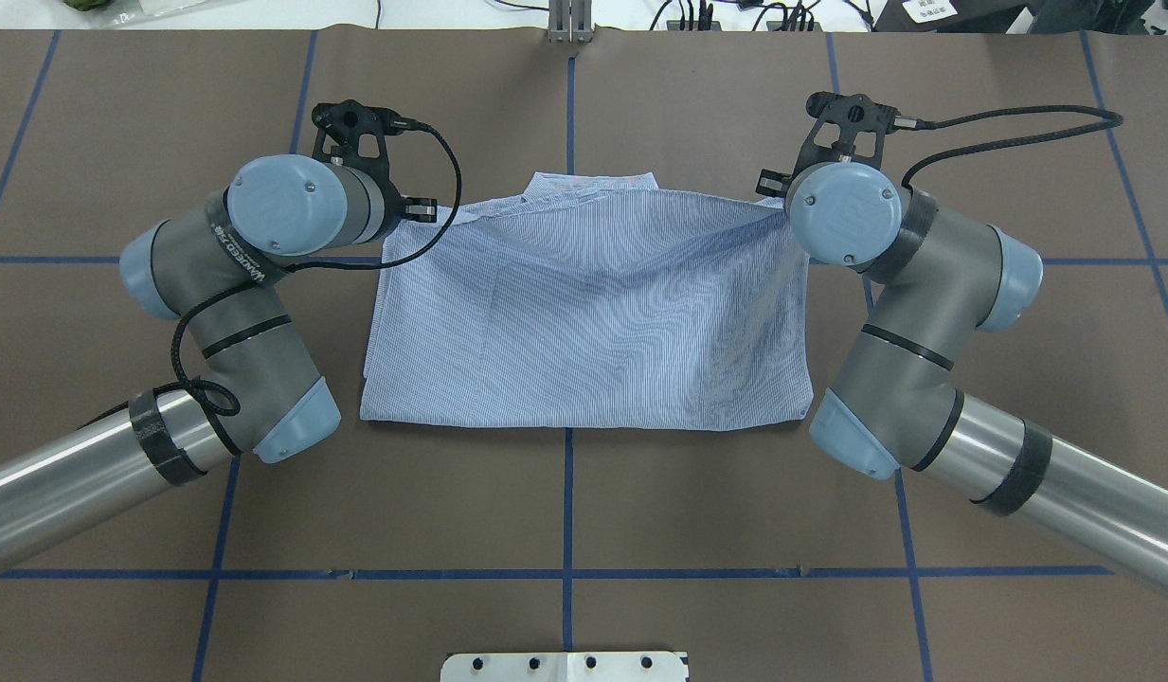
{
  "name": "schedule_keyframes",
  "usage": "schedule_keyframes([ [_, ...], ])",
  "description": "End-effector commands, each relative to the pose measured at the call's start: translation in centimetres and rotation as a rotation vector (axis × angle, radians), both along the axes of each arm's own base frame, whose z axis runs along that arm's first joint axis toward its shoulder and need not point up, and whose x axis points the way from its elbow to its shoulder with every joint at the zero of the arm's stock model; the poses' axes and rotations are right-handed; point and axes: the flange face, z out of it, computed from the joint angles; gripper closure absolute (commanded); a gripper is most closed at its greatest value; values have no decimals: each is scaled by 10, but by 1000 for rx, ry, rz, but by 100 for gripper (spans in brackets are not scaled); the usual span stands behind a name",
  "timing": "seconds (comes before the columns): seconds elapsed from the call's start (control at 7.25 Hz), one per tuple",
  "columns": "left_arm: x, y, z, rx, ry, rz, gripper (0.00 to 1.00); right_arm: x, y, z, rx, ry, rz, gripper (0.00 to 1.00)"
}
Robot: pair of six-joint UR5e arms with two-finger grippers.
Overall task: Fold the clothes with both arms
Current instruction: 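Lay the hem down near the collar and open both grippers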
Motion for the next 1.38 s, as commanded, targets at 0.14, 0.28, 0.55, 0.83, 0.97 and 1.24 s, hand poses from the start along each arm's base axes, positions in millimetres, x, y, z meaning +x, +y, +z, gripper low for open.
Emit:
schedule_keyframes([
  [0.14, -3, -2, -2, 40, -10, 24, 100, -9, -8, 1, 0, -10, -12, 100],
  [0.28, -7, -5, -2, 44, -14, 23, 100, -5, -11, 1, -9, -19, -18, 100],
  [0.55, -22, -16, -2, 71, -36, 78, 100, 3, -19, 2, -6, -24, -78, 100],
  [0.83, -25, -18, -1, 83, -49, 101, 35, 5, -21, 6, -18, -28, -89, 5],
  [0.97, -29, -19, -4, 107, -56, 113, 0, 9, -28, -10, -6, -53, -96, 0],
  [1.24, -74, -33, -11, 178, -45, 318, 0, 52, -38, -30, -46, -162, -201, 0],
])
